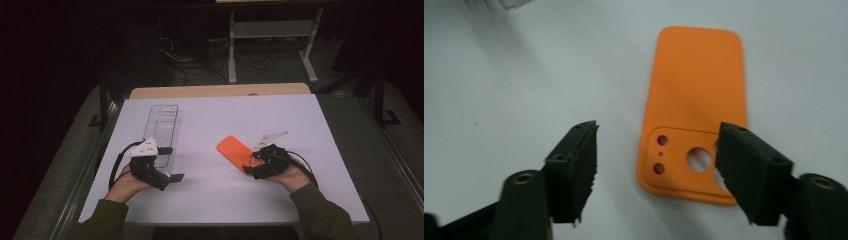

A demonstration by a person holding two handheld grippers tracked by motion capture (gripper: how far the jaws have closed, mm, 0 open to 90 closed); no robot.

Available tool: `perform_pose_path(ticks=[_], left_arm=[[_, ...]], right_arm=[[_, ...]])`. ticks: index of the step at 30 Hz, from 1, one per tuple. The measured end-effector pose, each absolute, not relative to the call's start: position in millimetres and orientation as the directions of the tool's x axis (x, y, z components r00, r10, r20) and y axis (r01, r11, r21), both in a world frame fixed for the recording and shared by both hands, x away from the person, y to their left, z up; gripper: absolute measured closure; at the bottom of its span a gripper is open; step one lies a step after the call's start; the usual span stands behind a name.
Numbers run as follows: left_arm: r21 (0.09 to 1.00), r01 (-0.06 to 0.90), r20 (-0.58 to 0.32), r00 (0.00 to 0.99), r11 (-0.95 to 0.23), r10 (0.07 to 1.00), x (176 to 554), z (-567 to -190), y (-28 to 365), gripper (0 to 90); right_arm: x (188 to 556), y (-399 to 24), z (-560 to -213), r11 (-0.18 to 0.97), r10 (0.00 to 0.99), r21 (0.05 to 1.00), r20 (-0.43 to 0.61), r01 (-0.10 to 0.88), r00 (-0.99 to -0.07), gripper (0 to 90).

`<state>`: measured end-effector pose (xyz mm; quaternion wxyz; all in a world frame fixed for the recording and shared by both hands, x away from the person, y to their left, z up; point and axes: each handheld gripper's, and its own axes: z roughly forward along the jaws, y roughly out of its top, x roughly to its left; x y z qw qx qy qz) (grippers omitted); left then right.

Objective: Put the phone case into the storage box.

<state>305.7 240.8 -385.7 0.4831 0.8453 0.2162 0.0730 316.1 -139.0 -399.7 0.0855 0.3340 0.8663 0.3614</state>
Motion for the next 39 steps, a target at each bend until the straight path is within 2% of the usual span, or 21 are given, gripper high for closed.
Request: perform_pose_path(ticks=[7,11,15,21,39], left_arm=[[0.852,0.3,-0.093,0.893,-0.43,0.44,305.2,-386.0,240.3,0.0],[0.852,0.302,-0.096,0.893,-0.427,0.44,304.9,-386.0,240.2,0.0],[0.854,0.299,-0.093,0.893,-0.426,0.439,305.0,-385.3,240.8,0.0],[0.855,0.299,-0.092,0.892,-0.424,0.443,304.3,-386.2,241.5,0.0],[0.851,0.309,-0.112,0.897,-0.424,0.428,302.0,-389.6,232.3,0.0]], right_arm=[[302.3,-161.0,-400.2,0.432,0.676,0.763,0.08,0.482,-0.733,14.5],[296.0,-170.3,-403.4,0.415,0.689,0.787,0.055,0.456,-0.723,11.1],[289.7,-181.2,-410.3,0.39,0.689,0.803,0.069,0.451,-0.721,0.4],[281.3,-194.8,-418.5,0.353,0.697,0.81,0.105,0.468,-0.709,0.0],[282.3,-199.8,-421.1,0.352,0.689,0.824,0.092,0.444,-0.718,0.0]])
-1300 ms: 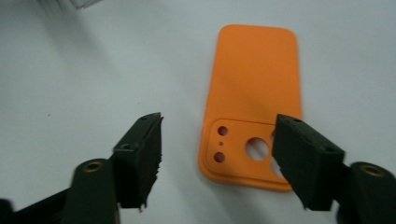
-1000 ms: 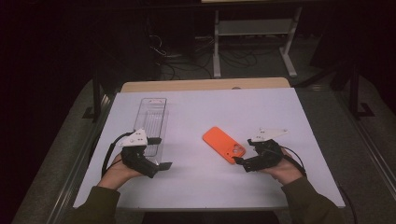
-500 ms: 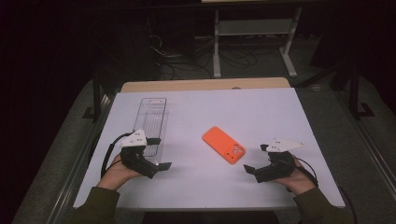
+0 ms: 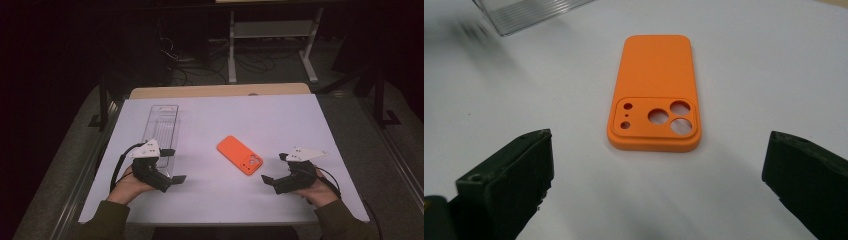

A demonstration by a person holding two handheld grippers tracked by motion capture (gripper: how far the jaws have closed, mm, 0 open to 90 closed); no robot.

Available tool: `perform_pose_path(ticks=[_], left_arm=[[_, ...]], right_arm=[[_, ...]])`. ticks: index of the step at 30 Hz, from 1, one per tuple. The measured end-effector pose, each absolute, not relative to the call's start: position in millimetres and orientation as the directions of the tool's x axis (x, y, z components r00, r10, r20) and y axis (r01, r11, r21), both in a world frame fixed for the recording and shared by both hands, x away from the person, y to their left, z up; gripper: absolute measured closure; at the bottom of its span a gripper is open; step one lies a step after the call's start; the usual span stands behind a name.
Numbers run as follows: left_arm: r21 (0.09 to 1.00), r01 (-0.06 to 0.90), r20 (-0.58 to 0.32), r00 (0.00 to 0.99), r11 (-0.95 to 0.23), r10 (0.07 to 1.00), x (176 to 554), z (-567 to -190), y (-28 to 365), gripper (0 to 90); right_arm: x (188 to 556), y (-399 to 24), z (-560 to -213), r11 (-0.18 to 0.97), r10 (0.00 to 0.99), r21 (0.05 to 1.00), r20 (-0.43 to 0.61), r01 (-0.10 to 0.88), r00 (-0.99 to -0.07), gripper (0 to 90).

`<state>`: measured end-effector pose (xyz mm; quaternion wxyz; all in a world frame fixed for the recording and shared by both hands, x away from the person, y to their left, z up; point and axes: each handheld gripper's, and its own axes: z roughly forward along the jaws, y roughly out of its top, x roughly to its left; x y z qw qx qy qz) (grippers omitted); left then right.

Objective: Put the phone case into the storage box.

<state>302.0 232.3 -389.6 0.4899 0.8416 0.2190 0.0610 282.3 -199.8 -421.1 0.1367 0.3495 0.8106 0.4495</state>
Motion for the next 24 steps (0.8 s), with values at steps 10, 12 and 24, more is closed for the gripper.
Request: perform_pose_path(ticks=[10,12,24], left_arm=[[0.841,0.299,-0.111,0.911,-0.452,0.396,299.1,-390.7,213.2,0.0],[0.841,0.297,-0.11,0.913,-0.453,0.393,298.4,-390.8,209.8,0.0],[0.837,0.29,-0.113,0.922,-0.465,0.371,296.0,-395.8,194.8,0.0]], right_arm=[[288.0,-201.2,-415.2,0.357,0.699,0.812,0.096,0.462,-0.709,0.0],[289.1,-201.2,-414.3,0.356,0.698,0.816,0.091,0.455,-0.71,0.0],[296.7,-199.7,-410.1,0.375,0.702,0.802,0.082,0.465,-0.708,0.0]])
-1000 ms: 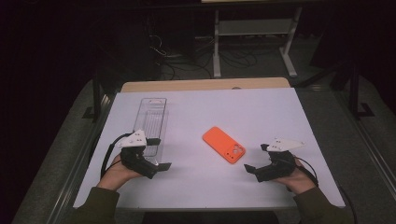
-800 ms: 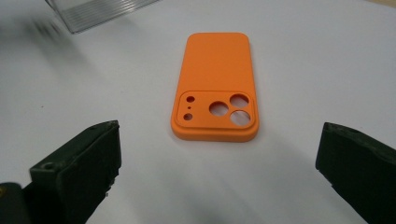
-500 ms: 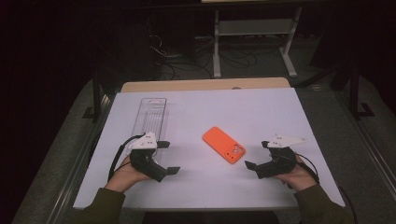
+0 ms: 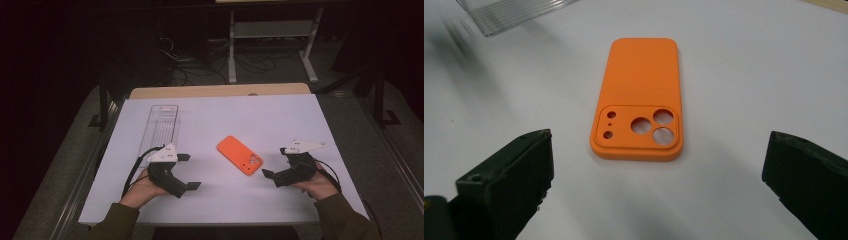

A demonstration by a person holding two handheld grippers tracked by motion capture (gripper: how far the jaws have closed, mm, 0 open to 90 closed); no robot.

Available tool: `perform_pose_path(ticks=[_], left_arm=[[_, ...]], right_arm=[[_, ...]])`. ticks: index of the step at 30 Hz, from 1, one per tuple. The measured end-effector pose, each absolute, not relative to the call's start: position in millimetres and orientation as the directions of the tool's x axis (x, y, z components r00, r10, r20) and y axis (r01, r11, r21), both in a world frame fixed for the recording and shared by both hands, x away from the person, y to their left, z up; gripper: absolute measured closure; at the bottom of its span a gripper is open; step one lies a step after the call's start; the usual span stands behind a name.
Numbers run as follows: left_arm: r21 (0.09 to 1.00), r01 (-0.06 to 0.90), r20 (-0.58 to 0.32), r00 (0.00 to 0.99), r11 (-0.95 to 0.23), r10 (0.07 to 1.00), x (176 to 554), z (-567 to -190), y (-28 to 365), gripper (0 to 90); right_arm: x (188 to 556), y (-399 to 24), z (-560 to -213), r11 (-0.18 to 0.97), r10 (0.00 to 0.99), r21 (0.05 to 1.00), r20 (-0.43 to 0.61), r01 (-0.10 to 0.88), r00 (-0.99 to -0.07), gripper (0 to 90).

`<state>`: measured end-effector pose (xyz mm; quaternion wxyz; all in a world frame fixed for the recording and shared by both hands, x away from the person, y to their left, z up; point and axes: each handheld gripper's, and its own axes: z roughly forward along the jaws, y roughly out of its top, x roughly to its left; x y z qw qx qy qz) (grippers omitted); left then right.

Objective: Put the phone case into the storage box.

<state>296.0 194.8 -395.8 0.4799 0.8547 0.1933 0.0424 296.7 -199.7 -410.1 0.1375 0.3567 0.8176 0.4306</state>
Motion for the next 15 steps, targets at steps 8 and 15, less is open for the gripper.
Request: perform_pose_path(ticks=[8,15], left_arm=[[0.836,0.301,-0.125,0.919,-0.459,0.374,295.0,-399.7,188.2,0.0],[0.818,0.306,-0.128,0.923,-0.488,0.364,295.7,-404.1,181.6,0.0]], right_arm=[[302.1,-197.4,-406.6,0.38,0.697,0.796,0.089,0.471,-0.712,0.0],[307.6,-192.3,-403.2,0.412,0.684,0.766,0.098,0.494,-0.723,0.0]])
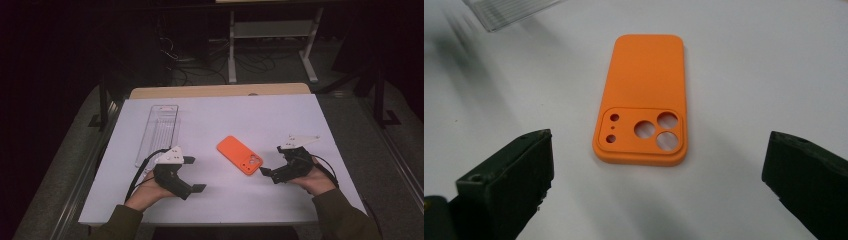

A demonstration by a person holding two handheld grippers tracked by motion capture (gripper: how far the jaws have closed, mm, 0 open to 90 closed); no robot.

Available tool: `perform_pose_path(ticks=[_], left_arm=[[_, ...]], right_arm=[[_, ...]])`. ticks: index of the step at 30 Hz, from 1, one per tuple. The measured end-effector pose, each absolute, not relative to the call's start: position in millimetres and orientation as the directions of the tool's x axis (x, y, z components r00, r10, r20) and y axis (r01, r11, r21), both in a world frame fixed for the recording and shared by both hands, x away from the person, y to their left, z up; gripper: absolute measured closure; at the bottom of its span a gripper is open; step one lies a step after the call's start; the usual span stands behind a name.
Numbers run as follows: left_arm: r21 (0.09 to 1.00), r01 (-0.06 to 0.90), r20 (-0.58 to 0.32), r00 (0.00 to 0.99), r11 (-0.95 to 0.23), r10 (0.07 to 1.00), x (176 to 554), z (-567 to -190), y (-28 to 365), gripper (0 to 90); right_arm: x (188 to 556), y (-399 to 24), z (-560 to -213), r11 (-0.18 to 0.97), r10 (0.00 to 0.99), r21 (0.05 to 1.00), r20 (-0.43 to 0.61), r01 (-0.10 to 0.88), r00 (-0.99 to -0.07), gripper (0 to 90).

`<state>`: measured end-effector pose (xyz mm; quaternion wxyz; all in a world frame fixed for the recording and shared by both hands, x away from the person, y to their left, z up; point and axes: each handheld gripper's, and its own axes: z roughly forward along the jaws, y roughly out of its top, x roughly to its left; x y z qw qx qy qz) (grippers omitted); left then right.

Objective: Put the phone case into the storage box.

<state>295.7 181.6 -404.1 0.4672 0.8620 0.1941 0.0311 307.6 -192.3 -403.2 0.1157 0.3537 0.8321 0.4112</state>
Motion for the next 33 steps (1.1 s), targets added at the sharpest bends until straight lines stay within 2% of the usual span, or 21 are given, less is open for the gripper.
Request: perform_pose_path(ticks=[2,7,26,33], left_arm=[[0.811,0.313,-0.133,0.921,-0.494,0.366,295.7,-406.3,179.6,0.0],[0.818,0.323,-0.154,0.921,-0.477,0.358,294.4,-410.6,174.7,0.0],[0.801,0.299,-0.124,0.93,-0.519,0.345,289.0,-426.3,166.2,0.0],[0.799,0.322,-0.148,0.924,-0.508,0.353,288.9,-428.8,168.9,0.0]], right_arm=[[309.1,-188.8,-400.6,0.41,0.677,0.755,0.125,0.512,-0.726,0.0],[311.9,-182.8,-397.5,0.428,0.683,0.747,0.101,0.508,-0.724,0.0],[335.0,-165.6,-390.4,0.429,0.698,0.719,0.12,0.546,-0.706,0.0],[344.2,-158.2,-387.1,0.435,0.69,0.715,0.126,0.547,-0.713,0.0]])
